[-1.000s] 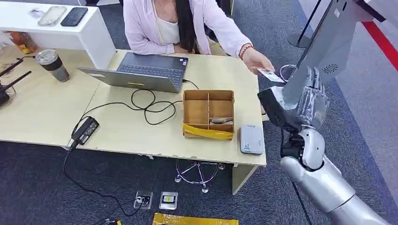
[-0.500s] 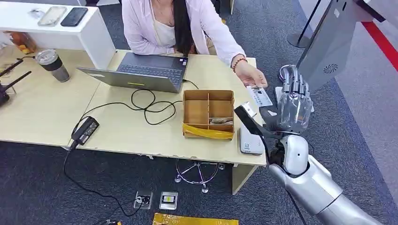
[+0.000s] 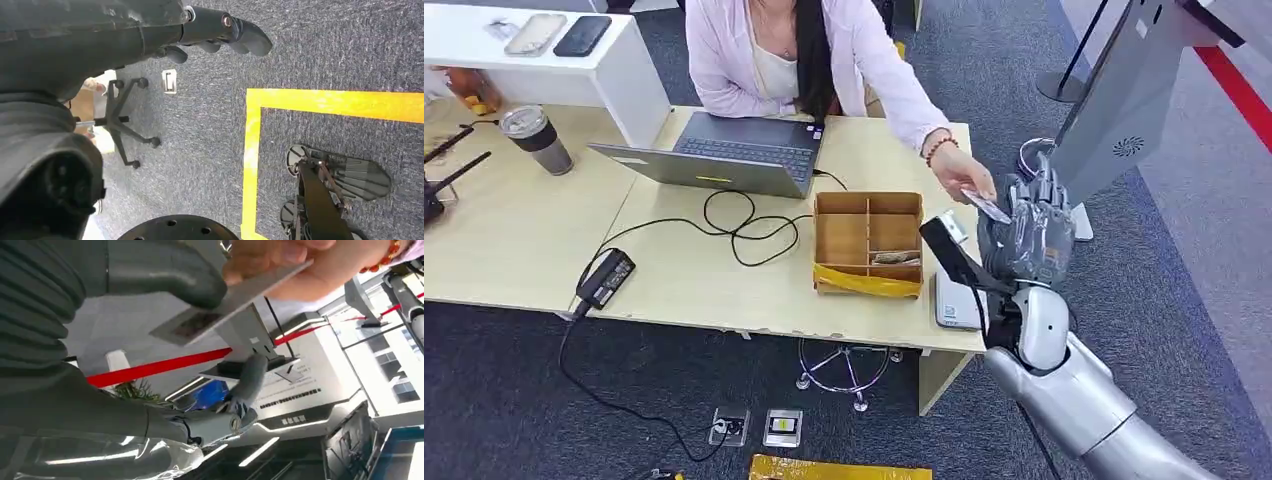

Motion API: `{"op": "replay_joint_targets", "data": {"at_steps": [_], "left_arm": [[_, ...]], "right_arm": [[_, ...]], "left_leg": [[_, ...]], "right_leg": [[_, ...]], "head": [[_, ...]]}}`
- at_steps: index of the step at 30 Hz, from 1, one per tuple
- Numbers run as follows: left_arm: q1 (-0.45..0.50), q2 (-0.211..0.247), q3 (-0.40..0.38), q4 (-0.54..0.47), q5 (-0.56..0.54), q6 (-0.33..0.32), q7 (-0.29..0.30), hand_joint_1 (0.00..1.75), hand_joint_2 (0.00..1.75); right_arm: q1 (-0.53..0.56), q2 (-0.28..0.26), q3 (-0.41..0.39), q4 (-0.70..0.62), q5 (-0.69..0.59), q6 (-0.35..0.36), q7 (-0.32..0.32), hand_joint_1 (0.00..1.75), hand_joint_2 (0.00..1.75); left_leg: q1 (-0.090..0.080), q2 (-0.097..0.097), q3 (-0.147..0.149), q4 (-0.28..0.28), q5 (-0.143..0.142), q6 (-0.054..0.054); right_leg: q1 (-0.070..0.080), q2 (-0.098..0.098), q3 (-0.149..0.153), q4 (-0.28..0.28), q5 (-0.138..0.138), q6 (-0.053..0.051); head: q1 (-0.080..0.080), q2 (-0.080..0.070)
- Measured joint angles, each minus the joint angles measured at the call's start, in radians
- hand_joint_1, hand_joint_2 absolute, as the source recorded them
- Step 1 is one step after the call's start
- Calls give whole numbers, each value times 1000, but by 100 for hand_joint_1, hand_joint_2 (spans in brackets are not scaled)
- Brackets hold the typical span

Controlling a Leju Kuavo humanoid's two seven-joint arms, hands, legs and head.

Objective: Pass the card to the sensor for recognition and then transmit it.

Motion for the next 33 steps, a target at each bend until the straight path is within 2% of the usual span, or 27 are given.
{"op": "replay_joint_targets", "data": {"at_steps": [18, 33], "left_arm": [[0, 6, -7, 0, -2, -10, 3, 0, 0], [0, 10, -23, 0, -21, -22, 7, 0, 0]], "right_arm": [[13, 23, -34, 8, -20, -3, -33, 175, 175], [69, 25, -33, 48, -156, 30, -56, 175, 175]], "left_leg": [[0, 0, 0, 0, 0, 0], [0, 0, 0, 0, 0, 0]], "right_leg": [[0, 1, 0, 0, 0, 0], [0, 0, 0, 0, 0, 0]], "head": [[0, 0], [0, 0]]}}
